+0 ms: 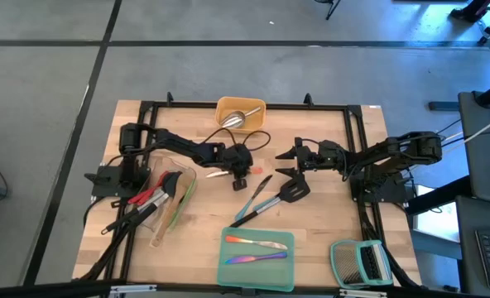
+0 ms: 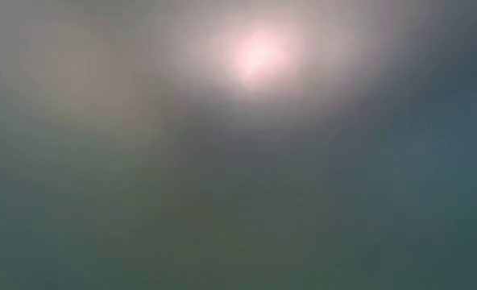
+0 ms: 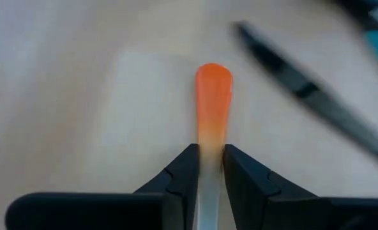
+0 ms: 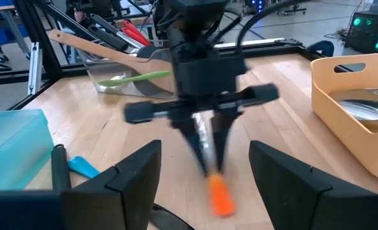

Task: Pick & Place Kitchen Items
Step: Put the orange table knife into the green bin

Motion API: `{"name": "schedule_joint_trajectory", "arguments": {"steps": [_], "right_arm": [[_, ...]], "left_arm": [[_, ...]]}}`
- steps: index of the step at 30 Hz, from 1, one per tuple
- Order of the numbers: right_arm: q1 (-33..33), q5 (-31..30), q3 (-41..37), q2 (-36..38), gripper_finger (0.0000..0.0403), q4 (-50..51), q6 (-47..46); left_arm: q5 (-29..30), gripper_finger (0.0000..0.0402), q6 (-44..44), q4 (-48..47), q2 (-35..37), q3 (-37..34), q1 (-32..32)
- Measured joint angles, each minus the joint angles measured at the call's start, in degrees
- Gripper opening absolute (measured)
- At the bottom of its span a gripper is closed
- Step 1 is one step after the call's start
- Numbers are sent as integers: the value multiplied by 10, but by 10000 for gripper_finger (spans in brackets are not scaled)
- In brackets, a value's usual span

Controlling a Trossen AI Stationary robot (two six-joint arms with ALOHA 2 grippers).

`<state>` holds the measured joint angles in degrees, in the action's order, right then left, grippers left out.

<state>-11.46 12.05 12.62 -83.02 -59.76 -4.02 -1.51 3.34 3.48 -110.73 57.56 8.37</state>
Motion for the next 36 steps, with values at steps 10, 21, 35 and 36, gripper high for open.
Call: {"name": "schedule_joint_trajectory", "arguments": {"steps": [10, 21, 35, 36], "right_arm": [[0, 0, 0, 0, 240, 5, 21], [0, 0, 0, 0, 240, 12, 18], [0, 0, 5, 0, 240, 18, 17], [0, 0, 7, 0, 240, 21, 17]], "left_arm": [[-6, 70, -8, 72, 0, 0, 14], [29, 73, -39, 21, -1, 0, -35], [-4, 107, -55, 88, -45, 2, -12], [-11, 107, -53, 99, -53, 4, -9]]}}
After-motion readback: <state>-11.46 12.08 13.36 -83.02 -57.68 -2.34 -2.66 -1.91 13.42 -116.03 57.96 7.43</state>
